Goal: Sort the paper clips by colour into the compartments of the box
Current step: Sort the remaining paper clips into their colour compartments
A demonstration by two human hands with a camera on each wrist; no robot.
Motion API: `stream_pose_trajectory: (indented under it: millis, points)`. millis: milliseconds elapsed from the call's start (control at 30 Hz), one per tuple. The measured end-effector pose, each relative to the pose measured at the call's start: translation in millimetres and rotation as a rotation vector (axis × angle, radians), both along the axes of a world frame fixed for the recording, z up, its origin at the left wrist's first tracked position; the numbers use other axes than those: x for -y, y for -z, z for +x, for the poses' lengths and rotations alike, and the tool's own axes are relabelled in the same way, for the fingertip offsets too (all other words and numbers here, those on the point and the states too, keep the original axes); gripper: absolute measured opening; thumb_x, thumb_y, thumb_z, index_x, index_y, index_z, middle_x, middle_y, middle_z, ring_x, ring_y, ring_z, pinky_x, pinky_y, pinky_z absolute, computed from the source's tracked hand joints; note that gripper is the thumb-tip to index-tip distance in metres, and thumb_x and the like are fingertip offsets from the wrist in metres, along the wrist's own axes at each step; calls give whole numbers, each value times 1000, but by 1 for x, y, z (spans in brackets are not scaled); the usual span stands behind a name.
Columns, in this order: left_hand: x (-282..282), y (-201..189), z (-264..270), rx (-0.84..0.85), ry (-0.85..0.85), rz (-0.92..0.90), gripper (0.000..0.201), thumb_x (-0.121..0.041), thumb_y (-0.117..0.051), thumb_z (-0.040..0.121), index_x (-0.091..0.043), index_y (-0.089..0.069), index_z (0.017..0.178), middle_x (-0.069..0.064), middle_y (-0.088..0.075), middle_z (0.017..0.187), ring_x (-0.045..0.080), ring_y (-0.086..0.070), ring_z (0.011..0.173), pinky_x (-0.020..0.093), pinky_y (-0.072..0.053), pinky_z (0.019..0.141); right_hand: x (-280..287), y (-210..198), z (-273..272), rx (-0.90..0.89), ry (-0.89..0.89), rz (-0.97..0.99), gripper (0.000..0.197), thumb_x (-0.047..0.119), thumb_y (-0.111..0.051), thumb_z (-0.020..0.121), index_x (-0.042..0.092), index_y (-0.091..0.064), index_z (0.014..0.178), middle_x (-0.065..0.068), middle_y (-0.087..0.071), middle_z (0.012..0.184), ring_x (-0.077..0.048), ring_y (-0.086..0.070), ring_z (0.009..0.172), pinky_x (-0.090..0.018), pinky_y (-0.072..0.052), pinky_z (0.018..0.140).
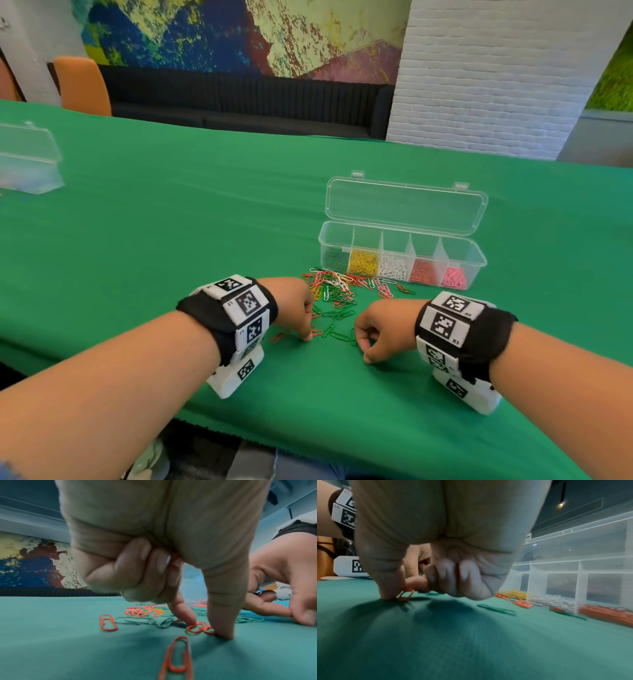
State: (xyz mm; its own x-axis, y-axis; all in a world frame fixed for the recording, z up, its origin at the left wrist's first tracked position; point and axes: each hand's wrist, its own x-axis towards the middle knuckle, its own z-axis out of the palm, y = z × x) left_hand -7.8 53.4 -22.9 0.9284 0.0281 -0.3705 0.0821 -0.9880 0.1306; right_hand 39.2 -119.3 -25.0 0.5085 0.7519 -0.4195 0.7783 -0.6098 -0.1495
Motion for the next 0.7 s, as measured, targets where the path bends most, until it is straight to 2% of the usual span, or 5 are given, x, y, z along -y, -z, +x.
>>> stream_pose_trajectory:
  millis: [267, 400, 533, 633, 700]
  points:
    - [-1, 5, 1, -52, 37, -50, 11, -24, -64, 83, -15, -67, 88, 1, -63, 81, 16, -53, 70, 25, -46, 63, 4, 2, 6, -1, 35, 45, 25, 21, -55, 88, 26, -45, 66, 11, -47, 63, -1, -40, 54, -12, -33, 52]
    - [0, 6, 1, -37, 54, -50, 13, -21, -61, 83, -13, -64, 94, 1, -63, 81, 14, -52, 67, 21, -40, 54, 7, -1, 14, 9, 107, 112, 24, 23, -52, 91, 27, -44, 69, 11, -48, 67, -1, -40, 56, -11, -34, 53]
    - [0, 4, -1, 31, 58, -41, 16, -25, -67, 81, -22, -55, 91, -9, -50, 71, 6, -43, 59, 20, -31, 50, 8, -4, 17, 8, 160, 172, 24, 23, -51, 92, 26, -42, 71, 11, -45, 66, -2, -39, 56, -12, -34, 53]
    - [2, 4, -3, 20, 92, -32, 11, -20, -62, 82, -18, -64, 93, 1, -63, 80, 13, -50, 64, 20, -36, 49, 4, -6, 20, -46, 237, 239, 22, 22, -48, 94, 24, -41, 73, 9, -48, 68, -5, -42, 55, -17, -40, 55]
    - [4, 4, -4, 13, 107, -28, 11, -17, -58, 83, -16, -65, 92, 1, -61, 79, 14, -50, 65, 21, -39, 53, 2, -7, 21, -109, 296, 281, 21, 18, -44, 95, 21, -40, 74, 7, -55, 74, -7, -45, 55, -20, -43, 56]
